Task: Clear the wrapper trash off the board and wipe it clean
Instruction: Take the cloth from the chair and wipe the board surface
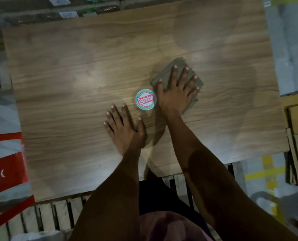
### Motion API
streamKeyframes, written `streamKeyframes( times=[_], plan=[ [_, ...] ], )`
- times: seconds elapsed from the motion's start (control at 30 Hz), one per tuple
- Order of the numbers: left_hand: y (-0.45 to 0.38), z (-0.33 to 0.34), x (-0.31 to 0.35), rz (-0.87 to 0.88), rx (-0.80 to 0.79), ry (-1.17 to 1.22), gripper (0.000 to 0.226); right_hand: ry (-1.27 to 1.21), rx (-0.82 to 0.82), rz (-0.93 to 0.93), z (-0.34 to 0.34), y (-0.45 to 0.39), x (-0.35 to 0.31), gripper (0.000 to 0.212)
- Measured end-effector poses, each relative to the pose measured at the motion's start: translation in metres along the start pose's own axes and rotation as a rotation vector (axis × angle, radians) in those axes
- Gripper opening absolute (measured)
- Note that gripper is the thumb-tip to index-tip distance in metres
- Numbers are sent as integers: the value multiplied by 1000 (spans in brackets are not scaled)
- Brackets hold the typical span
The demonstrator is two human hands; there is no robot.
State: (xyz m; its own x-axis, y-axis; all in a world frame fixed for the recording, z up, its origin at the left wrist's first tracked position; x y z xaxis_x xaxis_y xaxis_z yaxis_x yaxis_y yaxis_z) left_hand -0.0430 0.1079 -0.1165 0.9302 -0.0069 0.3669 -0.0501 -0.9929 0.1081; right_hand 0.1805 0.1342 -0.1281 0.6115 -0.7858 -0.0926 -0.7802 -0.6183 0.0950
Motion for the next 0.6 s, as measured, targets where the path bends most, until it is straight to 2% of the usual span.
streamKeyframes(
  times=[0.07,0.2,0.3,0.37,0.53,0.6],
  plan=[
    [0,0,0,-1,-14,-5,74,9,-5,-20,0,3,-7,76],
    [1,0,0,-7,-34,-22,73,71,-59,-372,4,15,-32,75],
    [2,1,0,-9,-33,-36,73,64,-53,-489,3,6,-28,75],
    [0,1,1,-12,-33,-15,74,65,-28,-469,-2,-11,-19,75],
    [0,0,0,-18,-32,-22,74,63,-60,-149,-2,-30,-22,77],
    [0,0,1,-15,-36,-23,74,67,-74,-166,0,-24,-37,77]
  ],
)
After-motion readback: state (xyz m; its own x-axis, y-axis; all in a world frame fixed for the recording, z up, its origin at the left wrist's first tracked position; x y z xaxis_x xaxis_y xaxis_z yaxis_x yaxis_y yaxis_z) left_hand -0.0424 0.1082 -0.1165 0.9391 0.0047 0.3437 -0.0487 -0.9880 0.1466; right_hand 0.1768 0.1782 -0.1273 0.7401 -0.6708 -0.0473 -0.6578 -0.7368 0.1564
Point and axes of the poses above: each hand's wrist, its own y-axis away from the middle knuckle, its own z-axis out of the palm, x = y × z, the point moved 6 cm from there along -y, towards the middle knuckle, and after that the axes turned 7 degrees about y, right-handed, at the moved point
